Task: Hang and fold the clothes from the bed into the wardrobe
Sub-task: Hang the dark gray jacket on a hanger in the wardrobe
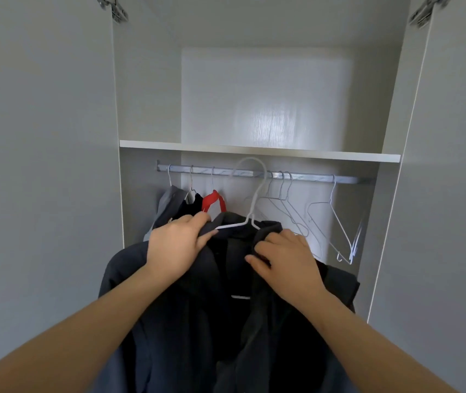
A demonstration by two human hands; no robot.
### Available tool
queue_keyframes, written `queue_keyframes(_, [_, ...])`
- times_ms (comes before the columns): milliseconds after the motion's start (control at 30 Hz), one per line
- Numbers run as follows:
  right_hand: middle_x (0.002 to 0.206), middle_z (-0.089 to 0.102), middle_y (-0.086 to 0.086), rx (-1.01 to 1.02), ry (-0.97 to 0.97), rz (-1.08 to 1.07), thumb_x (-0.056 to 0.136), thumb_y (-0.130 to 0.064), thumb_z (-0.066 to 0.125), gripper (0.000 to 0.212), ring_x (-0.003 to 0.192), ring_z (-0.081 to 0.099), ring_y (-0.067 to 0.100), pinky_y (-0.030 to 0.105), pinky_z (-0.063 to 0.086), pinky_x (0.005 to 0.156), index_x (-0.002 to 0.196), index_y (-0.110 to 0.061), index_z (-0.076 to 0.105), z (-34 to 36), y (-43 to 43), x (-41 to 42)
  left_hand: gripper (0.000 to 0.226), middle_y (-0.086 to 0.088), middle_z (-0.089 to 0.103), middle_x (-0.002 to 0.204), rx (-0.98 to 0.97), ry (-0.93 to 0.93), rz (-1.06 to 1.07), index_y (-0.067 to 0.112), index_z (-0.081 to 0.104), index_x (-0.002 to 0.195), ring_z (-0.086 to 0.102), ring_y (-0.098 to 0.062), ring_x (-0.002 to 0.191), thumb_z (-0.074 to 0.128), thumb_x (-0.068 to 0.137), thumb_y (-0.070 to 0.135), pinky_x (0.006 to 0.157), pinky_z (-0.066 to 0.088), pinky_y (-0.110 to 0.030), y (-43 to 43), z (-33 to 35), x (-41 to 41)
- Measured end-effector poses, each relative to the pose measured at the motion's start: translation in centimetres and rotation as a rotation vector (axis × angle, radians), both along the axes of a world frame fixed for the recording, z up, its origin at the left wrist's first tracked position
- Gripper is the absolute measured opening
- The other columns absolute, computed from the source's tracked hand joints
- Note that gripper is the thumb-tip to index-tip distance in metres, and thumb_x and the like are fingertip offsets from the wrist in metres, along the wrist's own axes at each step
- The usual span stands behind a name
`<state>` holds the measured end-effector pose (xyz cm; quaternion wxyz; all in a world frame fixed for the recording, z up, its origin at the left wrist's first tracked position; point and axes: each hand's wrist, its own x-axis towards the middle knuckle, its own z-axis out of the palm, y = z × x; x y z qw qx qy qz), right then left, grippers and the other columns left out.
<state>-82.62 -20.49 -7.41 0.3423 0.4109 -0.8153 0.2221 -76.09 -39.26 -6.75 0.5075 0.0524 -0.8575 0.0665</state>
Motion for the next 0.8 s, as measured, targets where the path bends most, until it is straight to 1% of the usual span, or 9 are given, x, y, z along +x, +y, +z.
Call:
queue_keyframes(33, [0.089, 0.058, -0.004, -0.016, 0.028, 0.003, 0.084, -0.038, 0.065, 0.012, 0.087, 0.054, 0.021, 0.029, 0.036, 0.078, 0.085, -0.026, 0.065, -0.5, 0.5, -0.4, 0.021, 0.0, 0.062, 0.059, 0.065, 0.03, -0.014, 0.016, 0.066, 0.081, 0.061, -0.022, 0.049, 0.079, 0.072, 0.03, 0.036, 0.038, -0.025, -0.2, -0.1, 0.2])
queue_keyframes(100, [0.122, 0.049, 0.0, -0.109, -0.173, -0.026, 0.083, -0.047, 0.06, 0.043, 0.112, 0.045, 0.023, 0.037, 0.032, 0.096, 0.121, -0.029, 0.054, -1.2, 1.3, -1.1, 0.019, 0.001, 0.064, 0.068, 0.2, 0.033, -0.035, 0.019, 0.065, 0.089, 0.063, -0.022, 0.061, 0.068, 0.081, 0.035, 0.043, 0.039, -0.026, -0.4, -0.1, 0.7])
queue_keyframes(200, [0.14, 0.039, 0.005, -0.223, -0.223, -0.151, 0.077, -0.055, 0.062, 0.074, 0.125, 0.038, 0.027, 0.043, 0.032, 0.103, 0.139, -0.023, 0.036, -1.4, 2.4, -2.5, 0.018, 0.002, 0.066, 0.071, 0.234, 0.096, -0.078, 0.021, 0.065, 0.093, 0.063, -0.022, 0.065, 0.066, 0.083, 0.036, 0.046, 0.03, -0.019, -0.8, 0.0, 0.9])
queue_keyframes(233, [0.133, 0.046, 0.005, -0.19, -0.237, -0.209, 0.077, -0.058, 0.061, 0.074, 0.121, 0.044, 0.027, 0.041, 0.035, 0.1, 0.138, -0.022, 0.038, -1.3, 2.7, -3.1, 0.018, 0.002, 0.066, 0.071, 0.226, 0.105, -0.101, 0.02, 0.066, 0.093, 0.064, -0.022, 0.065, 0.066, 0.083, 0.035, 0.046, 0.029, -0.017, -0.9, 0.2, 1.1])
queue_keyframes(300, [0.098, 0.06, 0.0, -0.066, -0.282, -0.307, 0.082, -0.062, 0.051, 0.052, 0.1, 0.059, 0.026, 0.035, 0.04, 0.078, 0.114, -0.022, 0.047, -1.2, 2.9, -3.6, 0.025, 0.002, 0.066, 0.07, 0.189, 0.096, -0.147, 0.018, 0.067, 0.09, 0.064, -0.02, 0.062, 0.059, 0.083, 0.041, 0.044, 0.033, -0.017, -0.7, 0.4, 1.3])
queue_keyframes(400, [0.066, 0.044, -0.008, 0.01, -0.335, -0.298, 0.089, -0.06, 0.039, 0.036, 0.075, 0.059, 0.023, 0.029, 0.031, 0.055, 0.085, -0.025, 0.036, -1.6, 1.9, -3.3, 0.036, 0.002, 0.064, 0.066, 0.083, 0.053, -0.181, 0.017, 0.07, 0.084, 0.064, -0.017, 0.058, 0.046, 0.082, 0.043, 0.042, 0.044, -0.022, 0.7, 0.0, 1.0])
queue_keyframes(533, [0.066, 0.043, -0.012, -0.057, -0.389, -0.211, 0.091, -0.055, 0.04, 0.028, 0.065, 0.046, 0.016, 0.027, 0.031, 0.053, 0.081, -0.029, 0.036, -2.1, 0.7, -2.9, 0.035, 0.004, 0.062, 0.064, 0.024, -0.051, -0.197, 0.018, 0.071, 0.082, 0.062, -0.012, 0.057, 0.045, 0.083, 0.041, 0.043, 0.037, -0.016, 1.5, -1.1, 0.4])
queue_keyframes(700, [0.084, 0.06, -0.003, -0.045, -0.525, -0.239, 0.092, -0.053, 0.042, 0.031, 0.076, 0.056, 0.019, 0.03, 0.038, 0.064, 0.091, -0.023, 0.049, -2.7, 1.9, -4.2, 0.02, -0.003, 0.053, 0.096, 0.305, -0.242, -0.144, 0.014, 0.067, 0.105, 0.051, -0.024, 0.098, 0.058, 0.089, 0.021, 0.079, 0.042, -0.03, -0.4, -1.3, -0.5])
queue_keyframes(800, [0.079, 0.055, -0.004, -0.008, -0.515, -0.294, 0.093, -0.053, 0.04, 0.032, 0.073, 0.054, 0.019, 0.03, 0.037, 0.062, 0.09, -0.021, 0.046, -4.0, 2.0, -4.0, 0.011, 0.001, 0.046, 0.085, 0.563, -0.233, -0.034, 0.012, 0.065, 0.092, 0.052, -0.022, 0.081, 0.054, 0.089, 0.012, 0.064, 0.037, -0.027, -0.7, -1.1, -0.6])
